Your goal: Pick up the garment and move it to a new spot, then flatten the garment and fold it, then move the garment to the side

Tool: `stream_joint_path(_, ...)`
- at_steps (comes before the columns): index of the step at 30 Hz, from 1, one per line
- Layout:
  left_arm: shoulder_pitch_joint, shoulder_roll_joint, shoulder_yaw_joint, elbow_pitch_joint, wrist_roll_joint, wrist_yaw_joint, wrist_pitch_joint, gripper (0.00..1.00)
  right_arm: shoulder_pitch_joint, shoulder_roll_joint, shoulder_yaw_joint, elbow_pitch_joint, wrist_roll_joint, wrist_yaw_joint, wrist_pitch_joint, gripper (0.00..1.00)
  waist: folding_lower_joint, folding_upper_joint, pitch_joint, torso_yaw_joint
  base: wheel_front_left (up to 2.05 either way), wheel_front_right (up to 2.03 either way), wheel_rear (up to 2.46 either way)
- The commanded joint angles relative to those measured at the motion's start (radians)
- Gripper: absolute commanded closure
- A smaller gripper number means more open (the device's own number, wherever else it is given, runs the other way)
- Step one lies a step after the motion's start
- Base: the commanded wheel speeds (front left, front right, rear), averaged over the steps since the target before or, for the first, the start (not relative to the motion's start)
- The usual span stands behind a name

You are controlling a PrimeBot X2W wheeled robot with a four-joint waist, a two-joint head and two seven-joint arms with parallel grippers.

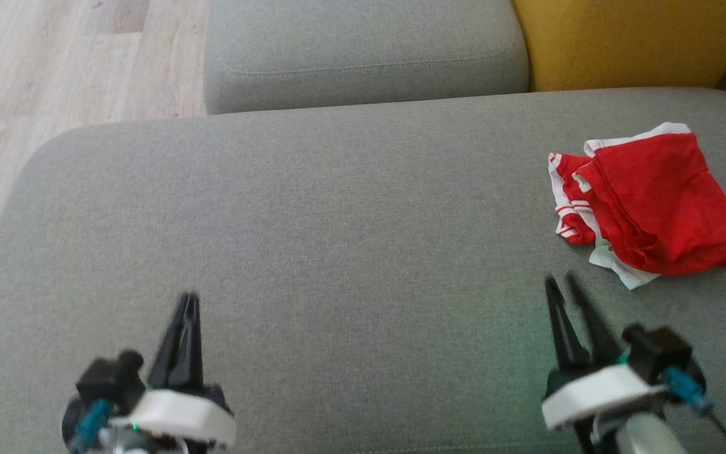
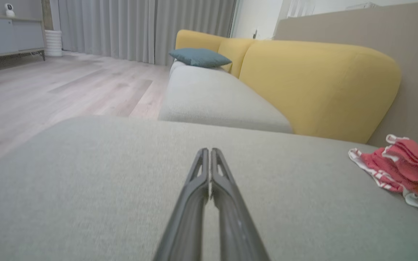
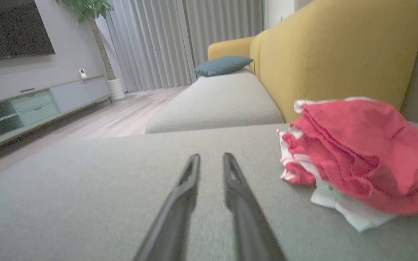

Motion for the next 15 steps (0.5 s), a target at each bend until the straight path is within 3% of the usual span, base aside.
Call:
stream_joint_path(1, 0.007, -0.002, 0.000, 0.015, 0.000, 0.000, 0.000, 1.00, 0.009, 0.000, 0.001, 0.013, 0.000, 0.000, 0.000, 1.00, 0.0000, -0.0001, 0.000, 0.000, 0.00, 0.00, 0.00)
stream_joint_path(15, -0.013, 0.002, 0.022, 0.027, -0.158, -0.014, 0.038, 1.00, 0.001, -0.009, -0.014, 0.003, 0.172, 0.000, 0.031, 1.00, 0.0000, -0.0001, 0.005, 0.001, 0.00, 0.00, 0.00)
